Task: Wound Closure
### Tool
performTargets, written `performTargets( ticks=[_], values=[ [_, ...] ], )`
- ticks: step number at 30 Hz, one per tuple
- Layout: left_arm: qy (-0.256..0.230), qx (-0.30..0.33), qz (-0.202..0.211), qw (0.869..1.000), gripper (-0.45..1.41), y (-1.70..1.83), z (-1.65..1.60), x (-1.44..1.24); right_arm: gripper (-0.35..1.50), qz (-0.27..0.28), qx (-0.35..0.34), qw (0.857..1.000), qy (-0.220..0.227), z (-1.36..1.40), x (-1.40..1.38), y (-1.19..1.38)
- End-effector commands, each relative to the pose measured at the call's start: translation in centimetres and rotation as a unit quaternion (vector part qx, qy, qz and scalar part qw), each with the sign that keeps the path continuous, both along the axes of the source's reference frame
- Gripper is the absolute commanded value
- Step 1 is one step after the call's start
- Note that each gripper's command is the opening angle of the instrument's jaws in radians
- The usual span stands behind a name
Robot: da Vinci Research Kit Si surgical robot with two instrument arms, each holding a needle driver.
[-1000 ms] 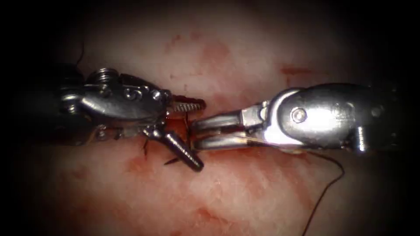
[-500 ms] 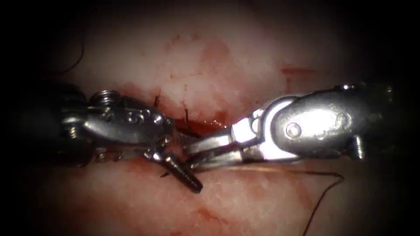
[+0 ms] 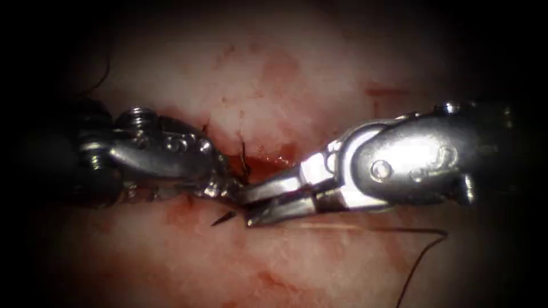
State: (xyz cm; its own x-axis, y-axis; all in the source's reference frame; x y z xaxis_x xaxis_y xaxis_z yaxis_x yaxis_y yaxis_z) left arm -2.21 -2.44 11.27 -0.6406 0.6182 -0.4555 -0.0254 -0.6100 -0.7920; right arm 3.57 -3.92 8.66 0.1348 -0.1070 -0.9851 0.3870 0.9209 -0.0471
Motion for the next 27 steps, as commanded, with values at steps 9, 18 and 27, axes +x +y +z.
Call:
performTargets(
  ticks=[9,18,27],
  values=[
    [-0.017,0.0,-0.069,0.997,-0.45,0.2,-0.01,-0.05,1.04,0.1,-0.008,0.995,-0.014,-0.06,0.02,0.13],
    [-0.041,0.019,-0.131,0.99,-0.45,0.32,-0.05,-0.05,1.25,0.241,0.014,0.969,-0.057,0.0,-0.03,0.28],
    [-0.055,0.02,-0.18,0.982,-0.45,0.31,-0.03,-0.1,1.26,0.417,0.052,0.899,-0.122,0.0,0.03,0.28]
  ],
)
